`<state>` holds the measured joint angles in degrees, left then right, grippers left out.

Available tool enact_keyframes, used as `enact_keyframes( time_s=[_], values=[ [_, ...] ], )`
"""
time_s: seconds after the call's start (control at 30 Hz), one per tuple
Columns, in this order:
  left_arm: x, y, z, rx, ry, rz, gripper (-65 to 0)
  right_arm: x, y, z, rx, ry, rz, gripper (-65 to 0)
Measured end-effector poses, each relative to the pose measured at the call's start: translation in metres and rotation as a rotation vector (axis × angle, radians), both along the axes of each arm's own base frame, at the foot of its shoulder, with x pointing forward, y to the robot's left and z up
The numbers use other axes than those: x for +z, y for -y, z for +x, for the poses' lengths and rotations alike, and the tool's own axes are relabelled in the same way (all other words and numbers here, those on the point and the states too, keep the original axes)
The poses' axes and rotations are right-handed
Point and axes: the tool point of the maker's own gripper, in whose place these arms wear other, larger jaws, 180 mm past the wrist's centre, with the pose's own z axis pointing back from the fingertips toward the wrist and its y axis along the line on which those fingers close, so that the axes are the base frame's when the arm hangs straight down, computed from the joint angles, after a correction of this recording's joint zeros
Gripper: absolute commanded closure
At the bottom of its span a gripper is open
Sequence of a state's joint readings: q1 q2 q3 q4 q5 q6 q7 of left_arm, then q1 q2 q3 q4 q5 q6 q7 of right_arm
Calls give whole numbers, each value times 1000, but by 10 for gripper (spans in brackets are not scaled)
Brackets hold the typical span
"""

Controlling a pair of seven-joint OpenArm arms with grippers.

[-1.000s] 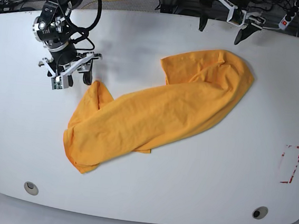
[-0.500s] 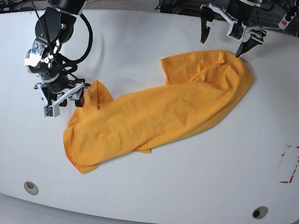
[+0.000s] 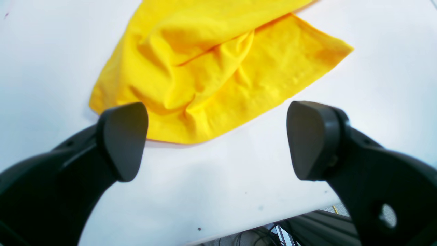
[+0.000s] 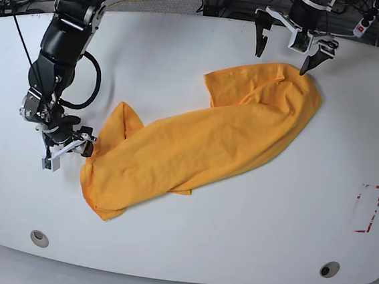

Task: Fold the T-shirt properly
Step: 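Lower the right gripper to the shirt's bunched end and grasp it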

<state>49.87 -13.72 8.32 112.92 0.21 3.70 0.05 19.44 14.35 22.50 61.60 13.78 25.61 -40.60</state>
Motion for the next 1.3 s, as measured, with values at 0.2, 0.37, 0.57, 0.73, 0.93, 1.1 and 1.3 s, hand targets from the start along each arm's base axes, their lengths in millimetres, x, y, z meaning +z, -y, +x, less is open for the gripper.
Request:
enact_keyframes(
  time_s=[0.2, 0.37, 0.57, 0.73, 0.93, 1.1, 1.3],
  values=[
    [-1, 0, -1, -1, -4, 0, -612, 10, 0, 14, 0, 27, 10, -328],
    [-1, 0, -1, 0, -3, 0, -612, 22, -3, 25, 5, 58, 14, -331],
    [0, 0, 1, 0, 1, 0, -612, 31, -14, 49, -5, 87, 58, -331],
    [-1, 0, 0, 0, -1, 1, -612, 27, -18, 67, -39, 115, 123, -331],
    [-1, 0, 0, -1, -1, -1, -612, -3, -4, 63, -118, 92, 174, -331],
    [-1, 0, -1, -1, -2, 1, -612, -17, 0, 57, -149, 81, 194, -327],
    [-1, 0, 0, -1, -1, 1, -612, -17, -1, 57, -147, 76, 193, -117]
  ],
)
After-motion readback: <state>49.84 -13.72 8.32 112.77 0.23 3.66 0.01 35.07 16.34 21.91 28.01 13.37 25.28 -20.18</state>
